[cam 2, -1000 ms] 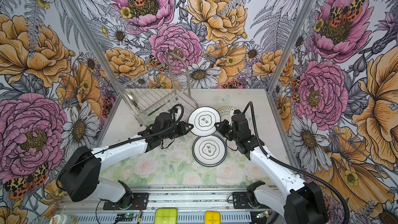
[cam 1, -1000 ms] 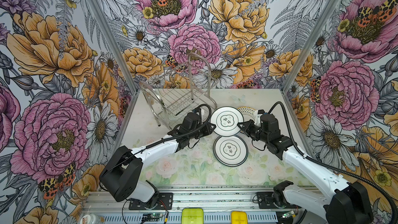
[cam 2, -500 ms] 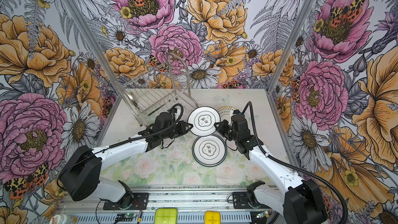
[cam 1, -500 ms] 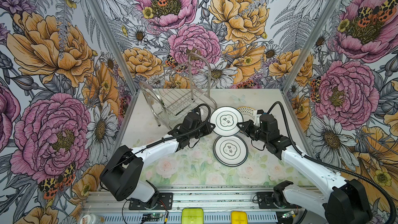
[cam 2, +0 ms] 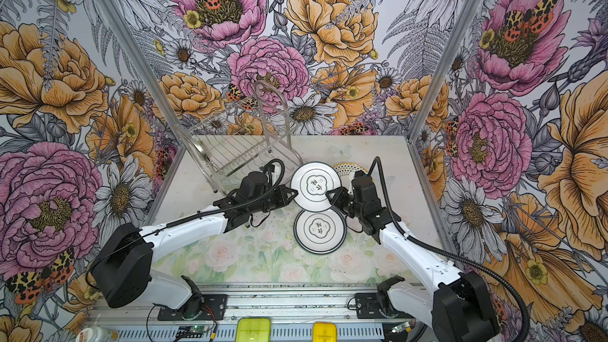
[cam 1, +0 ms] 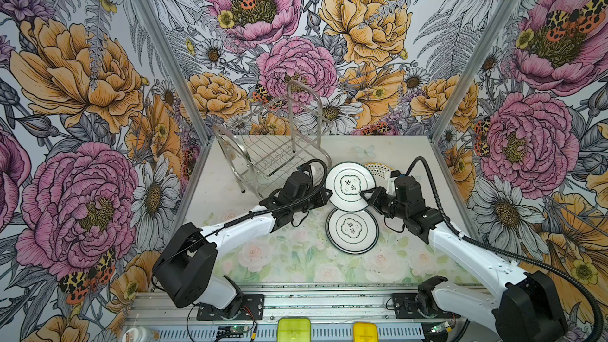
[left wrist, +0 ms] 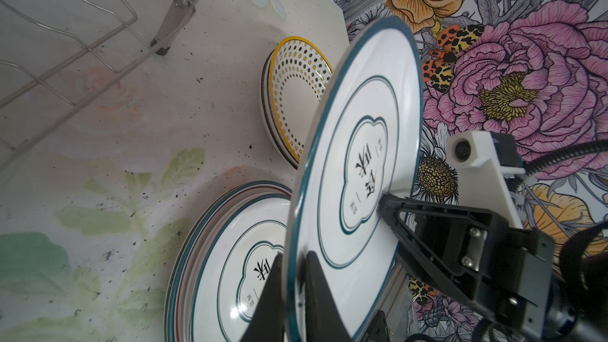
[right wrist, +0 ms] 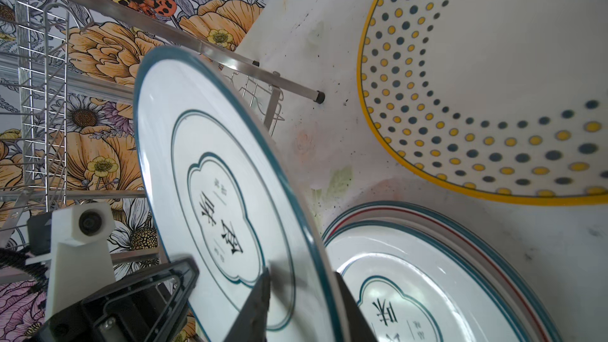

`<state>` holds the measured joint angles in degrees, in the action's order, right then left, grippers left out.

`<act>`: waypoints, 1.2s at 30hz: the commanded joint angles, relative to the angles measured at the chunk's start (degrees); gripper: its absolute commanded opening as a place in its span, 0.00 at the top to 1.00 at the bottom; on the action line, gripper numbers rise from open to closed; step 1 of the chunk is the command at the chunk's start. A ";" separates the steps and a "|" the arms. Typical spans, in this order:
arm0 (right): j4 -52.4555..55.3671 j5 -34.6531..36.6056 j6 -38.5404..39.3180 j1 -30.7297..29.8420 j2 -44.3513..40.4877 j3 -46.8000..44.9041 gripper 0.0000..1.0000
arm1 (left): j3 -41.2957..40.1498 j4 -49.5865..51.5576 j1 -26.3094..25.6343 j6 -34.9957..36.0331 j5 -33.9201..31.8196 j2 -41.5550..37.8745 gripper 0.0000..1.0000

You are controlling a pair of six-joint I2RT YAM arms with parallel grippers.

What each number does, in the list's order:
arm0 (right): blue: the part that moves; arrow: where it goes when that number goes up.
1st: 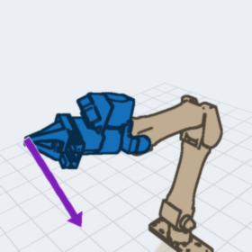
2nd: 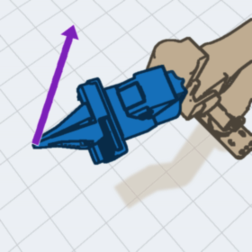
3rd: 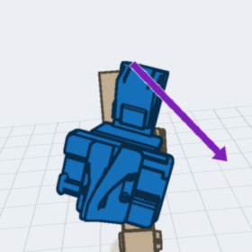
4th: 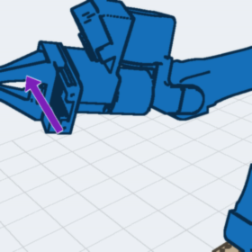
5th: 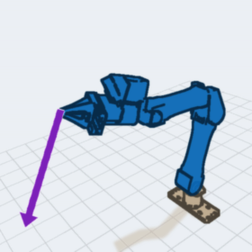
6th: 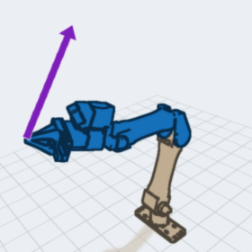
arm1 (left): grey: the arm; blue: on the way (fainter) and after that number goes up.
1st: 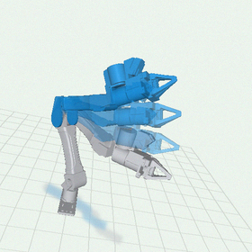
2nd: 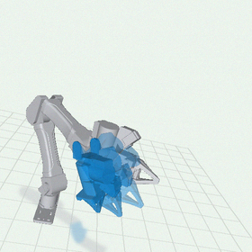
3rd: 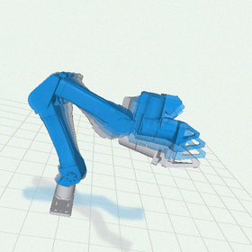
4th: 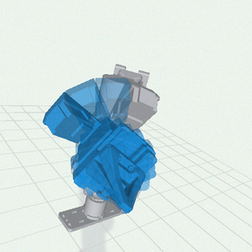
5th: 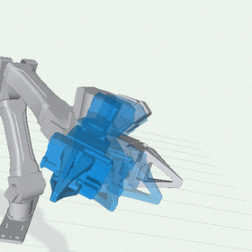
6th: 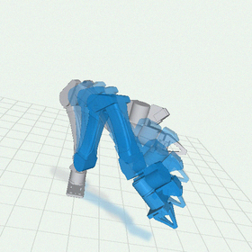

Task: Unload the plates from the dish rack
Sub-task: Place the plate among the plates.

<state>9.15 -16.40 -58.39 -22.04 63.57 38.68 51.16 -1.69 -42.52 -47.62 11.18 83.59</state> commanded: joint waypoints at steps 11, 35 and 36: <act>-4.82 -2.29 0.19 -0.68 -3.03 -1.95 0.35 | 0.54 7.27 -3.62 2.67 1.25 -2.94 1.00; 9.67 9.38 5.33 6.17 -9.09 -3.36 0.28 | -2.84 11.21 -4.40 -4.73 1.24 -4.70 1.00; 10.45 10.79 5.62 6.47 -9.78 -3.31 0.28 | -3.08 10.81 -4.57 -5.06 1.29 -4.38 1.00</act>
<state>16.03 -9.98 -55.13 -16.27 55.46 34.54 48.66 10.94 -46.35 -51.16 11.46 80.12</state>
